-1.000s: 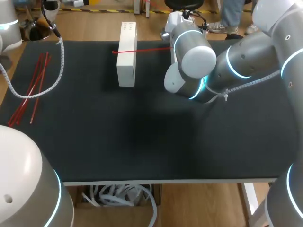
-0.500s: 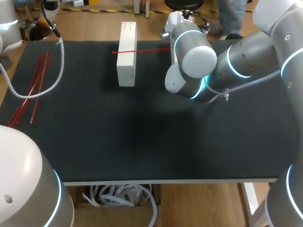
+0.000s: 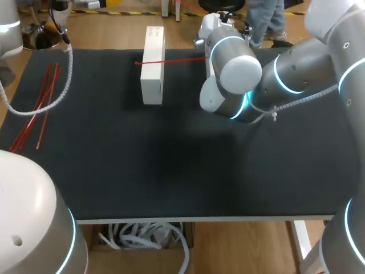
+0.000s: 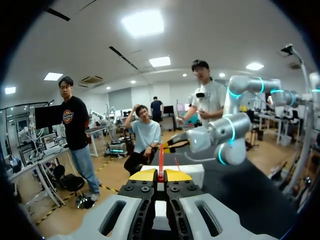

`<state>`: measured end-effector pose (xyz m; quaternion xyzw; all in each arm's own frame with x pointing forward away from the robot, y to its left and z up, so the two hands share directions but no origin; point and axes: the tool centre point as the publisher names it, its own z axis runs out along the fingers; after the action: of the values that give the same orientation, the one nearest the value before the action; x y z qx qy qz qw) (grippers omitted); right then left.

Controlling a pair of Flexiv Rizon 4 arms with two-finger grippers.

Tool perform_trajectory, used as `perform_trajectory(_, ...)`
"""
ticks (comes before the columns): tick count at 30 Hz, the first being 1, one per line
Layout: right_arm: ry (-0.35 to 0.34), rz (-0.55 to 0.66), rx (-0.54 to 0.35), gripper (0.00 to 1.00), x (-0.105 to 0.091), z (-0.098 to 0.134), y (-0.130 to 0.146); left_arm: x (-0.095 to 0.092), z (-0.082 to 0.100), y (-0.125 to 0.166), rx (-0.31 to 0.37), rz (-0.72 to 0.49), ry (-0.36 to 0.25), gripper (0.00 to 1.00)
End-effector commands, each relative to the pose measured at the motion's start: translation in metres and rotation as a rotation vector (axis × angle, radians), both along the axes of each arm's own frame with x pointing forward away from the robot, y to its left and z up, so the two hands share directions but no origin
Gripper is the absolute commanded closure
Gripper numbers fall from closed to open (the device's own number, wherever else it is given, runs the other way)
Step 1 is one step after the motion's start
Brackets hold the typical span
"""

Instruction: Grab the tape and strap the tape.

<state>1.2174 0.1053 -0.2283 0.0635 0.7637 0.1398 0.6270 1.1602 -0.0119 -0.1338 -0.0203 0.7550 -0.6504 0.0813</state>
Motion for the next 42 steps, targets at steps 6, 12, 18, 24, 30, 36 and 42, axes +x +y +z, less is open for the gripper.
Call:
perform_trajectory(6,0.015,0.007,0.001,1.0,-0.003,0.004,-0.002,-0.015,0.016,0.004,0.236,0.03,-0.005,1.0)
perform_trajectory(12,0.017,0.006,0.003,1.0,-0.004,0.003,-0.003,-0.018,0.017,0.002,0.41,0.016,0.018,1.0)
perform_trajectory(18,0.017,0.002,0.006,1.0,-0.005,0.003,-0.004,-0.021,0.018,-0.009,0.572,-0.018,0.021,1.0)
perform_trajectory(24,0.017,0.003,0.008,1.0,-0.007,0.002,-0.005,-0.024,0.021,-0.016,0.646,-0.027,0.02,1.0)
perform_trajectory(30,0.016,0.005,0.01,1.0,-0.008,0.002,-0.005,-0.024,0.022,-0.019,0.712,-0.014,0.036,1.0)
perform_trajectory(36,0.016,0.006,0.01,1.0,-0.009,0.002,-0.005,-0.023,0.025,-0.019,0.807,0.011,0.049,1.0)
perform_trajectory(42,0.016,0.007,0.009,1.0,-0.01,0.002,-0.006,-0.022,0.033,-0.023,0.893,0.006,0.024,1.0)
